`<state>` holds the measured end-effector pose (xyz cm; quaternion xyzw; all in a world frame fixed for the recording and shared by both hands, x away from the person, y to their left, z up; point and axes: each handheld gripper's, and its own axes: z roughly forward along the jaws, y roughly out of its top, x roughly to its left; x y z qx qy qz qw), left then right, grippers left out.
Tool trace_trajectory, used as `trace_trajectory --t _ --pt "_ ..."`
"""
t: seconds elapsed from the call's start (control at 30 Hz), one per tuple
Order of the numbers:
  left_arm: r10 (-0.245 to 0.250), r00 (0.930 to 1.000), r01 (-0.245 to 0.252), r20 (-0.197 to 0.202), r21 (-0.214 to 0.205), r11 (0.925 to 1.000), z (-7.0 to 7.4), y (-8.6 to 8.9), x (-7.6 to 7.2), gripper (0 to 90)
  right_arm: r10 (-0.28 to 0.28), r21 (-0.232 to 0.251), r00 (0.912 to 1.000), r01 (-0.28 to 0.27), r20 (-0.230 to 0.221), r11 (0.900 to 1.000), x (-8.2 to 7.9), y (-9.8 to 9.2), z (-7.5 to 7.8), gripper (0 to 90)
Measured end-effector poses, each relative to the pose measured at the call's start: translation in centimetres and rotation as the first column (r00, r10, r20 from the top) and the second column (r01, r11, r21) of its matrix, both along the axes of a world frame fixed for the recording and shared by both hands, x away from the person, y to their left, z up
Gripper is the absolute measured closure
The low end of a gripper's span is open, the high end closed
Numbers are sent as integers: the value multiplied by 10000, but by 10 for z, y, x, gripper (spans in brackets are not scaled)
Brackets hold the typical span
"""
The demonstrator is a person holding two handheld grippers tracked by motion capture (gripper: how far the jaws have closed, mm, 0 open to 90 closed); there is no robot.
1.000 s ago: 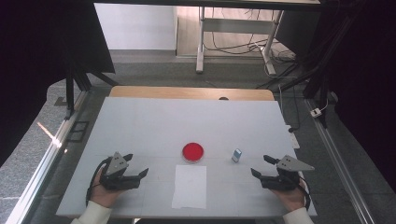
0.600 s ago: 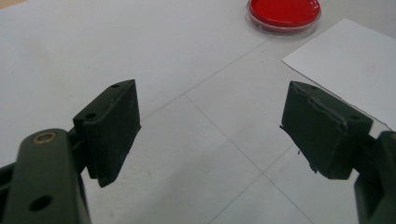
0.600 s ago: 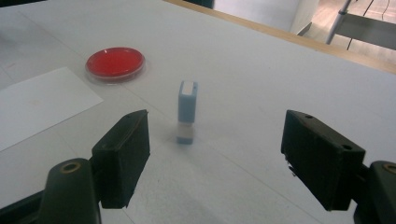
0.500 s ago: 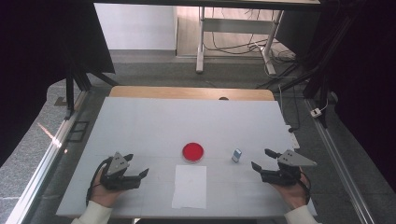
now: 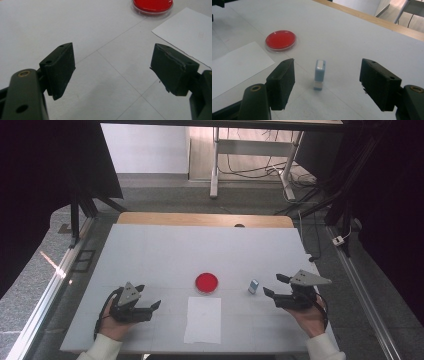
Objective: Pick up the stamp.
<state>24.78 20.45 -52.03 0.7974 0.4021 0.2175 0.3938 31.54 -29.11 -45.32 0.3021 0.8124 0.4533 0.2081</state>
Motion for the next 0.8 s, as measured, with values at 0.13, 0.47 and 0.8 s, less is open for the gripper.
trace_trajectory --t 0.13,0.47,0.8 --pt "-56 10000 56 -2 -84 9999 1 1 -2 196 54 -78 10000 -55 -58 10000 6 9 7 288" --pt "-76 9999 73 -120 -289 9996 1 1 -1 196 321 -393 9989 -335 -338 9987 23 27 19 292" --pt "-29 10000 29 -57 -63 10000 0 1 -2 197 462 -1080 9936 -574 -1032 9925 40 41 2 304"
